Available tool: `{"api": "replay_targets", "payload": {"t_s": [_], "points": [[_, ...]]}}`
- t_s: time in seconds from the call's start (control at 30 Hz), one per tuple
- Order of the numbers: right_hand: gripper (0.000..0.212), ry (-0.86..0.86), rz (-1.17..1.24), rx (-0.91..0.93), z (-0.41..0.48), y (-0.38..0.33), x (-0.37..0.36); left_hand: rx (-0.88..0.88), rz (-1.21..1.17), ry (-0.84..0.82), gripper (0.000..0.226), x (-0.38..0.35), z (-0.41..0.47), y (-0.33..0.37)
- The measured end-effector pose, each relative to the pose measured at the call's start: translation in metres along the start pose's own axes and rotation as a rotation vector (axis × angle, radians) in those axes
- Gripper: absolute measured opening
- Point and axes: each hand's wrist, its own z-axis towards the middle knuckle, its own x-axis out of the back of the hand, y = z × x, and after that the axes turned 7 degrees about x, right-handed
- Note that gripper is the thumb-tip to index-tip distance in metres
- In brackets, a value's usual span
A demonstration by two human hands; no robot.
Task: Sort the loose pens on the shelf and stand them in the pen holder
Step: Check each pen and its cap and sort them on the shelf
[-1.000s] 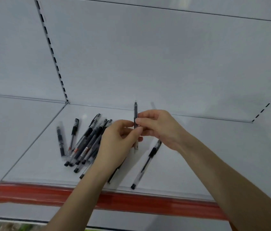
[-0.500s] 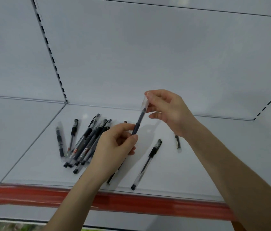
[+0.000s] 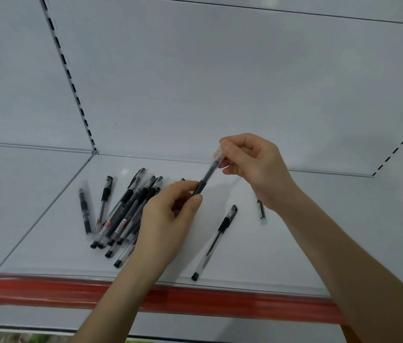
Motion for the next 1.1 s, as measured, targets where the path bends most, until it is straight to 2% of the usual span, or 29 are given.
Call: {"api": "replay_targets", "payload": {"t_s": [0.2, 0.37, 0.8, 0.9, 1.1], "points": [[0.011, 0.150, 0.099, 0.029, 0.012, -0.016, 0.019, -0.036, 0.041, 0.009, 0.030, 0.005, -0.001, 0.008], [0.013, 0.067, 0.125, -0.005, 0.006, -0.018, 0.022, -0.025, 0.007, -0.009, 0.033, 0.005, -0.005, 0.009], [0.014, -0.065, 0.053, -0.041, -0.010, -0.019, 0.014, -0.031, 0.025, -0.065, 0.024, 0.004, -0.011, 0.013], [0.013, -0.062, 0.026, -0.018, -0.012, -0.018, 0.013, -0.007, -0.010, -0.054, 0.012, 0.003, -0.012, 0.013], [0.012, 0.006, -0.016, 0.085, -0.020, -0.017, 0.010, -0.041, -0.012, -0.006, 0.019, -0.001, -0.014, 0.017]]}}
